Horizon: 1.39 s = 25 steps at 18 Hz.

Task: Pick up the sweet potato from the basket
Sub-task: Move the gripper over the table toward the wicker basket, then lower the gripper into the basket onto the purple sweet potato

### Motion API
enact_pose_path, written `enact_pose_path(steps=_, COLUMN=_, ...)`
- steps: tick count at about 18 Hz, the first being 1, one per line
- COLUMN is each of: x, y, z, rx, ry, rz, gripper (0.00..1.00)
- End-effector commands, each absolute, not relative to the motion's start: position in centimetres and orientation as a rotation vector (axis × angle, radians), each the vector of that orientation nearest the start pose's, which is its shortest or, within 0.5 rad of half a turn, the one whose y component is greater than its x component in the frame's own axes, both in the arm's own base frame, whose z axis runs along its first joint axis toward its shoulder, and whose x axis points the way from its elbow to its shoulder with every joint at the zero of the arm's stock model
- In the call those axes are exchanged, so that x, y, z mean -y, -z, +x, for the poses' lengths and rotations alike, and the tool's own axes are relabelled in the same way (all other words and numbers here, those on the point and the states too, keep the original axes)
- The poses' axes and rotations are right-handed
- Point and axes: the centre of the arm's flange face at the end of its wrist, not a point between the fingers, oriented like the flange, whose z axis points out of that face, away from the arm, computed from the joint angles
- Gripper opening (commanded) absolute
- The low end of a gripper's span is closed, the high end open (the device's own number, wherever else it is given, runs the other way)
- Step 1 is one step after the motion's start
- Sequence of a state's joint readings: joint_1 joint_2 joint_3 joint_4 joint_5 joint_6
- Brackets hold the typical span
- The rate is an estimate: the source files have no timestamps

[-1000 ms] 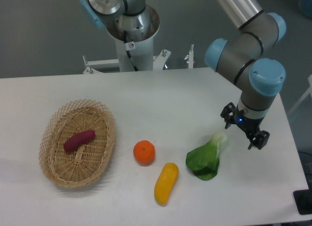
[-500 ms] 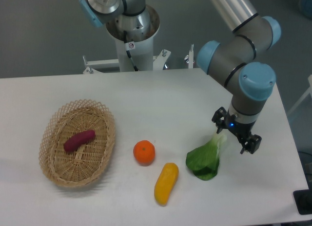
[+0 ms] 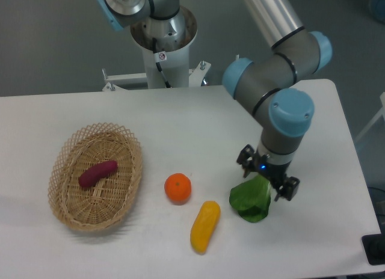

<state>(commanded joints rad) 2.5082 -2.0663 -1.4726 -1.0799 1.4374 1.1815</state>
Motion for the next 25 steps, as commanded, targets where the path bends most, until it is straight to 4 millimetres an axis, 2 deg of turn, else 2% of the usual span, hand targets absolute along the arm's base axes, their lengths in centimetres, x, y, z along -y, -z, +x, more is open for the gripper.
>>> enact_pose_path(steps=6, x=-56.1, y=-28.8, z=-38.7, rx=-0.429, ry=0.035, rz=-2.944, gripper=1.0)
enact_pose_path(steps=12, x=-60.4, y=-29.0, z=-28.8, rx=-0.533, ry=0.091, rz=-2.919, gripper=1.0)
enact_pose_path(steps=20, x=-59.9, y=-25.5, z=-17.4, rx=-0.717, ry=0.109, rz=-2.884, gripper=1.0)
enact_pose_path(steps=22, x=-59.6, y=-24.2, z=-15.9, rx=-0.737, ry=0.136, rz=-2.898, gripper=1.0)
enact_pose_path(steps=25, x=-60.0, y=-23.5, z=-14.4, rx=-0.686, ry=0.147, rz=-2.913, gripper=1.0)
